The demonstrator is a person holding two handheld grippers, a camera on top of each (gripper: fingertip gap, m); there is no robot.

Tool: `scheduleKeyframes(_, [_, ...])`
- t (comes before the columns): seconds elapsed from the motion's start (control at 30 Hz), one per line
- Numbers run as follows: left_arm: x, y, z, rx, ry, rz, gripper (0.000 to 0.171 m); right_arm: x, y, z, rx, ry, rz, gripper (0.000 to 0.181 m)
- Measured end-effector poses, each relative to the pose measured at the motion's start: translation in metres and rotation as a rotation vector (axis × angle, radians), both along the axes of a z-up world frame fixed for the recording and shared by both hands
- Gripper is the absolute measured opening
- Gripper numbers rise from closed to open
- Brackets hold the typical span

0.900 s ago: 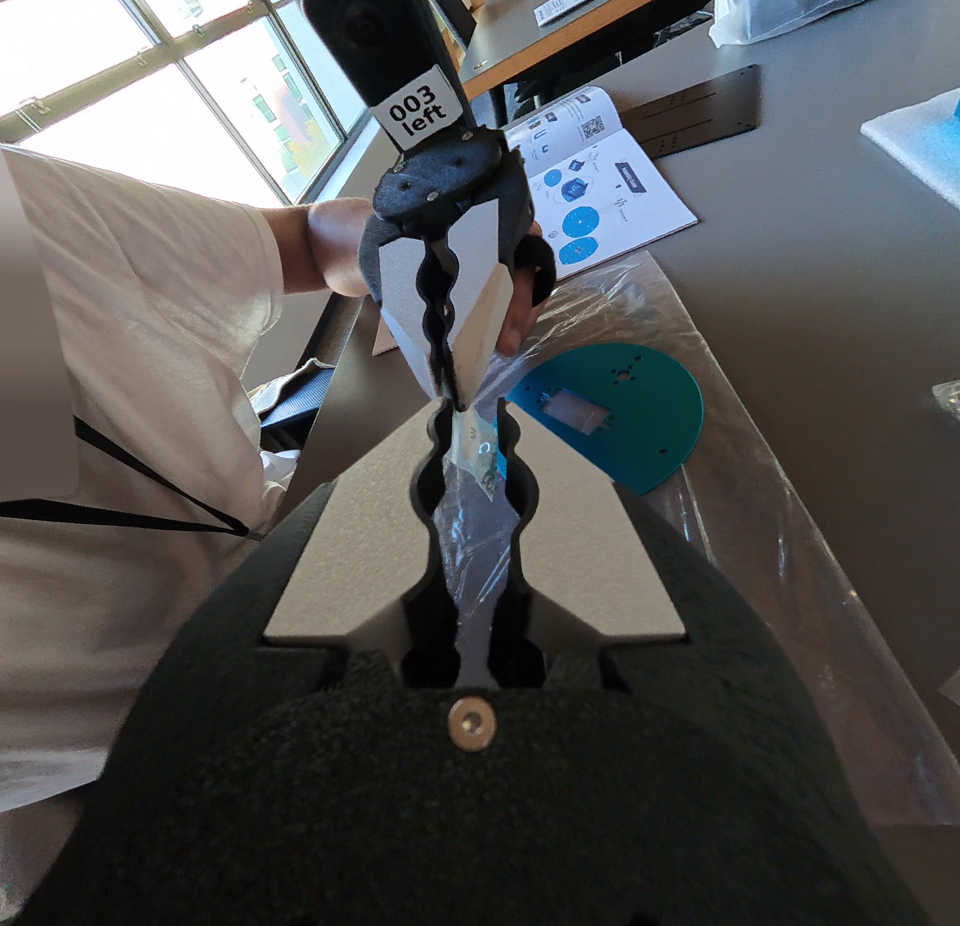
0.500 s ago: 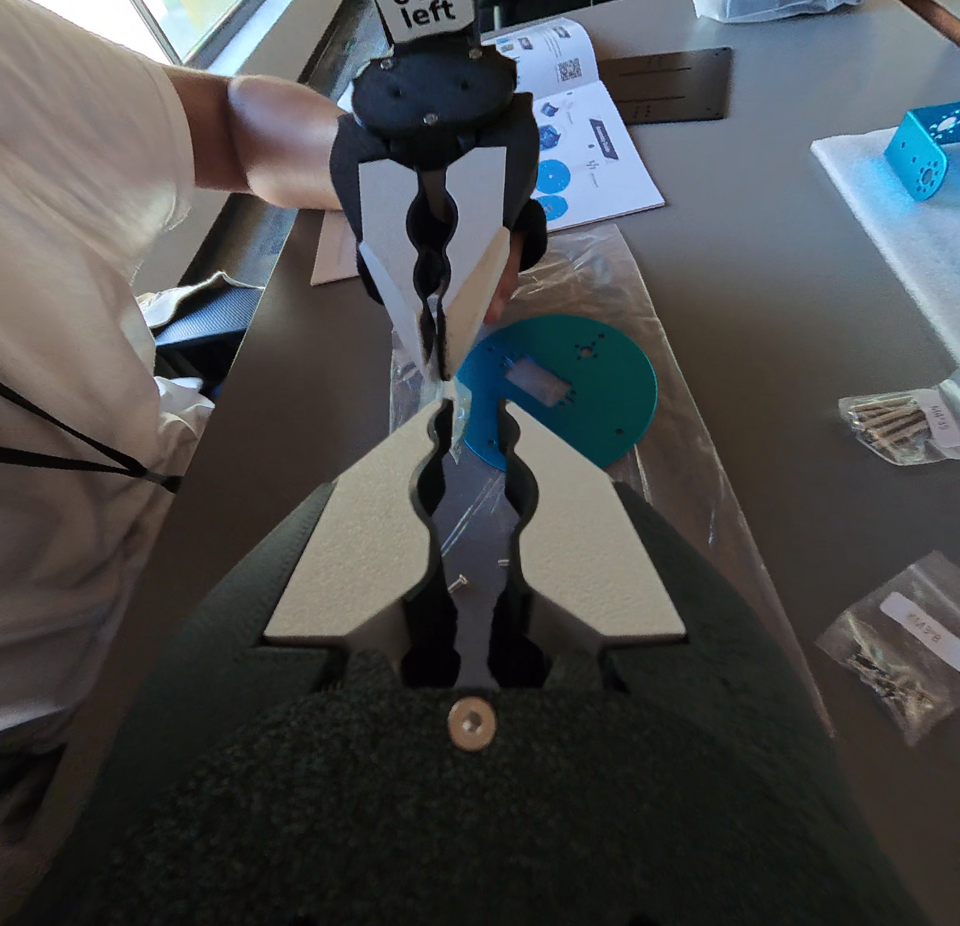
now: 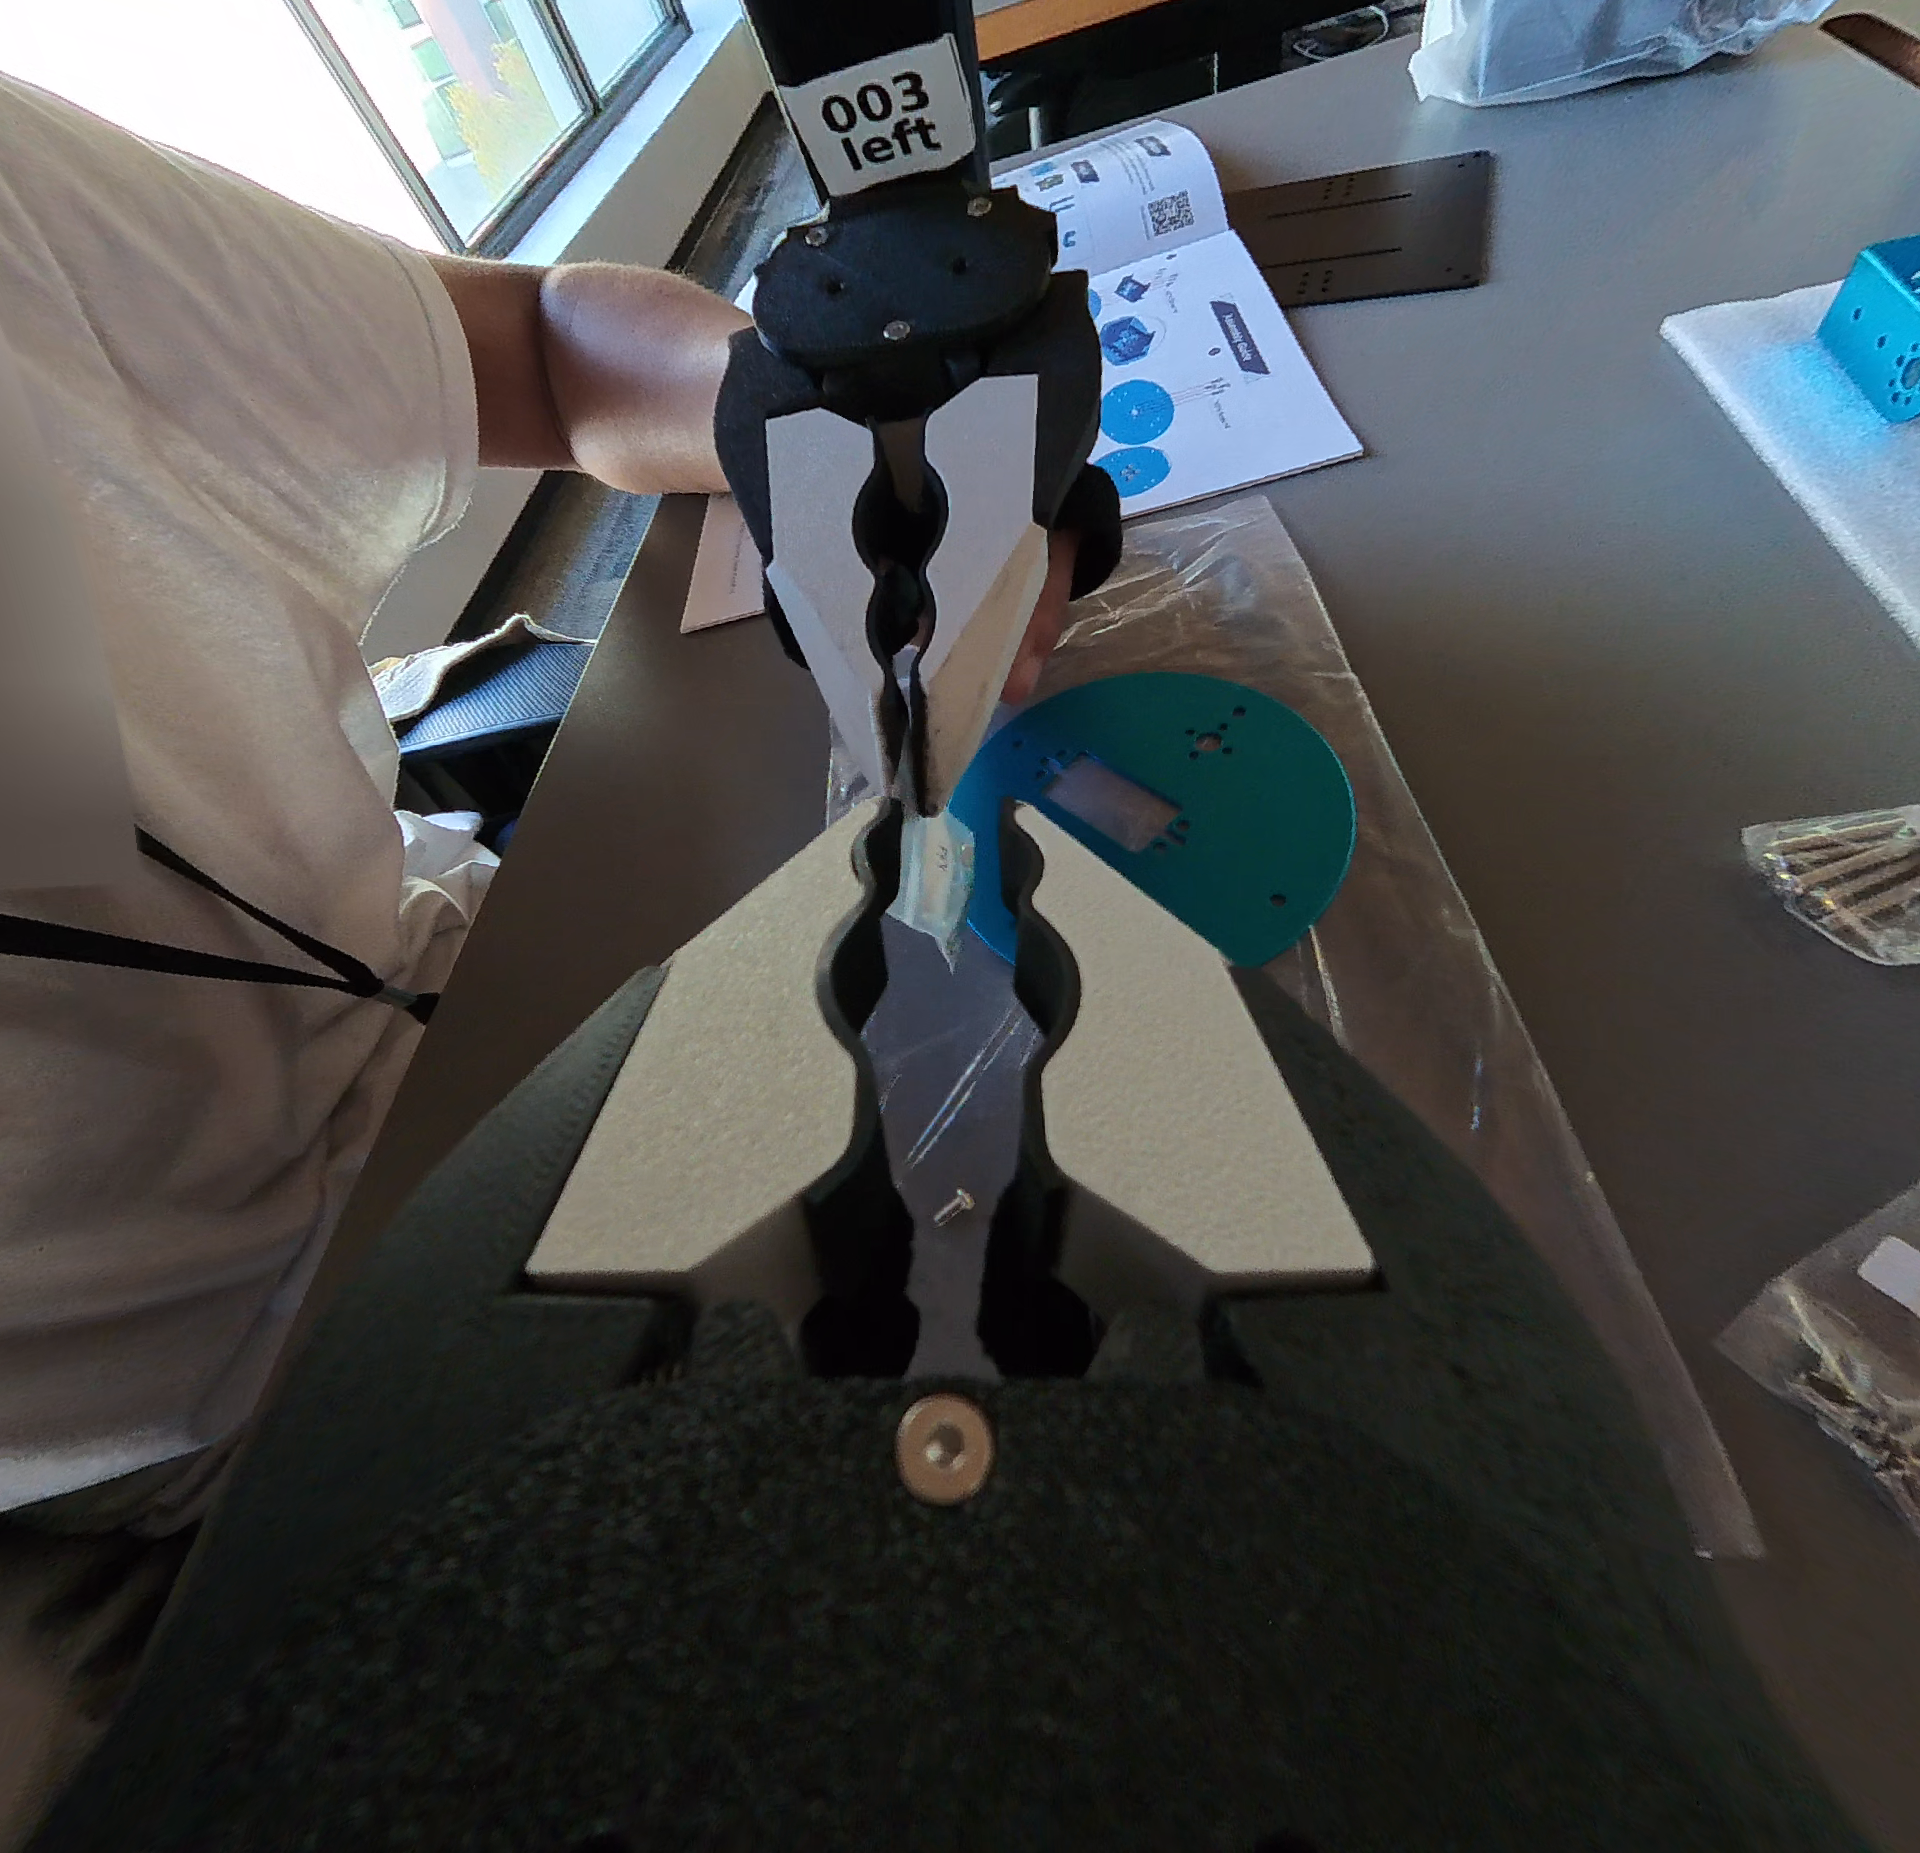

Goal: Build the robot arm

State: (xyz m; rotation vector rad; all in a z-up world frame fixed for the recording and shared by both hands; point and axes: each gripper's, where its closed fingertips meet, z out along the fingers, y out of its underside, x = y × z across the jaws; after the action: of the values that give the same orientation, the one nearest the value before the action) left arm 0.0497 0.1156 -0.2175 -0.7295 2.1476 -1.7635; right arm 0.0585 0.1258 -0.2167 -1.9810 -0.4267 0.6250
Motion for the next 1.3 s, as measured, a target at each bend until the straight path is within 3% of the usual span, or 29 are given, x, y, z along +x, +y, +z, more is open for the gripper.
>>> scheduleKeyframes(0.7, [0.0, -0.001, -0.002, 0.004, 0.006, -0.004, 0.0, 0.001, 0.001, -0.004, -0.005, -0.04, -0.01, 0.017])
scheduleKeyframes(1.17, [0.0, -0.004, -0.011, 0.093, -0.027, 0.006, 0.0, 0.004, -0.002, -0.023, -0.067, -0.326, -0.045, 0.016])
scheduleKeyframes(1.3, [0.002, -0.003, -0.014, 0.149, -0.072, 0.027, 0.0, -0.001, -0.005, -0.027, -0.11, -0.275, -0.022, 0.0])
